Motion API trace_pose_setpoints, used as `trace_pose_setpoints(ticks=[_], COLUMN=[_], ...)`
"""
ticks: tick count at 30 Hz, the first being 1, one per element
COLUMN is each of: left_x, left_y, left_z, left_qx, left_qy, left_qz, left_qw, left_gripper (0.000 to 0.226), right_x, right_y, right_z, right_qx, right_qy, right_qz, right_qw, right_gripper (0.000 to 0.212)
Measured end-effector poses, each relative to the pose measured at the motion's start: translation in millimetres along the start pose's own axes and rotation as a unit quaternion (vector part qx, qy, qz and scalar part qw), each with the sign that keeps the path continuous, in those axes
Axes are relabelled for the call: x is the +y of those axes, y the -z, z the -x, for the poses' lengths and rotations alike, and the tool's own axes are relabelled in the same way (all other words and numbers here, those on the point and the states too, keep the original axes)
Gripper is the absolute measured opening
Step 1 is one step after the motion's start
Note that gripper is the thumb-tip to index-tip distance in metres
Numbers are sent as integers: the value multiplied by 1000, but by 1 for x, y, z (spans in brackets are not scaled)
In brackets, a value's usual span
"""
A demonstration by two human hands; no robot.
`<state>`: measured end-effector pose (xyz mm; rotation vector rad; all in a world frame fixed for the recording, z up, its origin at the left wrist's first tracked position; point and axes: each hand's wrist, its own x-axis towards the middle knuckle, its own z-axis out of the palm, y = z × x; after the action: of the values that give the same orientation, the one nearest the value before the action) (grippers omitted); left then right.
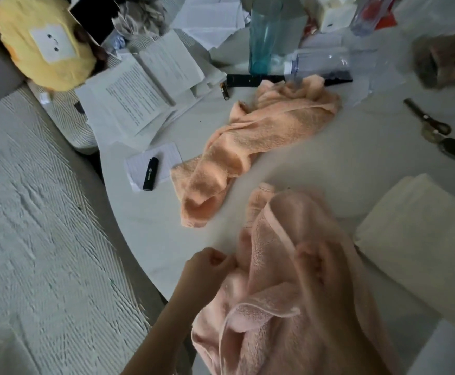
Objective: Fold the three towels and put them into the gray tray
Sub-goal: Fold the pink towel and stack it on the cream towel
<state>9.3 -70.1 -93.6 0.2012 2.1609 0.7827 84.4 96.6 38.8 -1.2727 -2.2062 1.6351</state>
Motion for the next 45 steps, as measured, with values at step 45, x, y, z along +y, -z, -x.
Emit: trace_pose_setpoints(ticks=[45], left_x=[30], left_y=[9], left_z=[14], left_qx=[19], left_qy=[90], left_qz=[444], left_qw=[891], left_gripper=[52], right_x=[48], right_y=[16], right_z=[8], right_qx=[-64], right_qy=[316], right_qz=[132], right_qw=[937], right_gripper=[22])
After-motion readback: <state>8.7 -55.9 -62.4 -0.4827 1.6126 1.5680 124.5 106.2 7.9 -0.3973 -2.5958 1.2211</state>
